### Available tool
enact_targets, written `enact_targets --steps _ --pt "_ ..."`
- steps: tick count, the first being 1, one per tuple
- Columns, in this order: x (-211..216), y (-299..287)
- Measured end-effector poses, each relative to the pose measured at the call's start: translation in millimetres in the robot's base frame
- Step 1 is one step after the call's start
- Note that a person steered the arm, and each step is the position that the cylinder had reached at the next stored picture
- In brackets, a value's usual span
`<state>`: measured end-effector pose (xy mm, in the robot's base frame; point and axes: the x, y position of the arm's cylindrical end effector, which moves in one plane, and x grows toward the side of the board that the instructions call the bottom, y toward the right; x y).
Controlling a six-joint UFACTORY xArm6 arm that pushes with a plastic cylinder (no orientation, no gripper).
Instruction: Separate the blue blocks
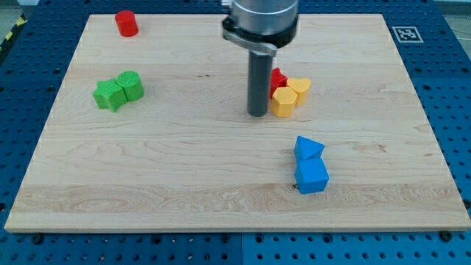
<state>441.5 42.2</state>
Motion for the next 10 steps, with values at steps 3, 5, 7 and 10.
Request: enact_targets --steps 3,5,7,10 --pt "31.4 16.0" --pt "51.2 86.2" --pt "103.7 82.3" --pt "88.5 50.1"
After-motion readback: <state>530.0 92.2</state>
